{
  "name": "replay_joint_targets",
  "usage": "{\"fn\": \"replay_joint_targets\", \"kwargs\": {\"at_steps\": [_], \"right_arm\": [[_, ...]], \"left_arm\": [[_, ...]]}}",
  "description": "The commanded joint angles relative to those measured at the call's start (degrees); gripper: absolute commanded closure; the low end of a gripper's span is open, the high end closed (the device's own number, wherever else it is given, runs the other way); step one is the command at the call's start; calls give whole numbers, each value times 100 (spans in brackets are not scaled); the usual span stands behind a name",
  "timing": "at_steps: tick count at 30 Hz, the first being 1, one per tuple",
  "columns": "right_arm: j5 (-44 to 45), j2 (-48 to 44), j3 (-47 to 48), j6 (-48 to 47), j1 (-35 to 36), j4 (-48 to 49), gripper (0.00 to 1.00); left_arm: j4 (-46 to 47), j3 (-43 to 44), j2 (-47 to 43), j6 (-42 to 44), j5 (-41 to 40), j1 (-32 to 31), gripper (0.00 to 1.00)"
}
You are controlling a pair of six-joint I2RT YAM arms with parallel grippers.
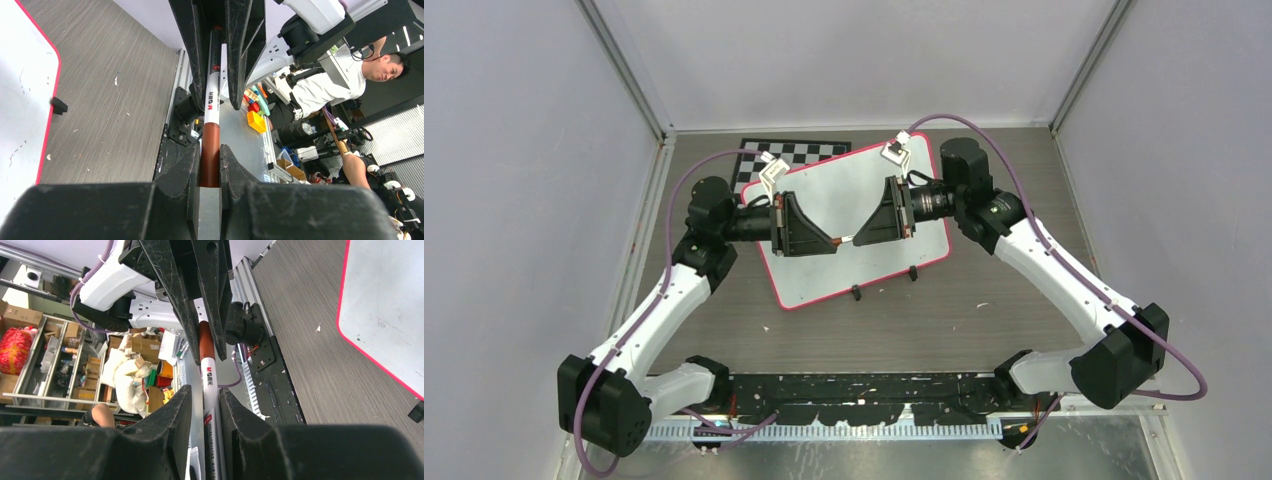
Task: Write a sentence on the whiteboard
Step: Open the whiteboard marker at the center of the board.
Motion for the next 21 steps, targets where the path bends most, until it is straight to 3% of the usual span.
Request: {"fn": "replay_joint_targets", "kwargs": {"at_steps": [1, 6, 10, 16, 21], "right_arm": [[-71, 26, 142, 245, 165, 636, 71], [-63, 45, 137, 162, 175, 605, 83], [-38, 42, 210, -150, 157, 293, 99], [-5, -109, 182, -350, -138, -6, 100], [-176, -300, 88, -337, -836, -73, 100]], "left_arm": [[171, 47, 77, 54, -237, -166, 100], [171, 36, 92, 69, -226, -193, 100], [119, 45, 86, 130, -223, -158, 100], [37, 0, 4, 224, -158, 96, 100], [-175, 22, -57, 432, -55, 481, 100]]}}
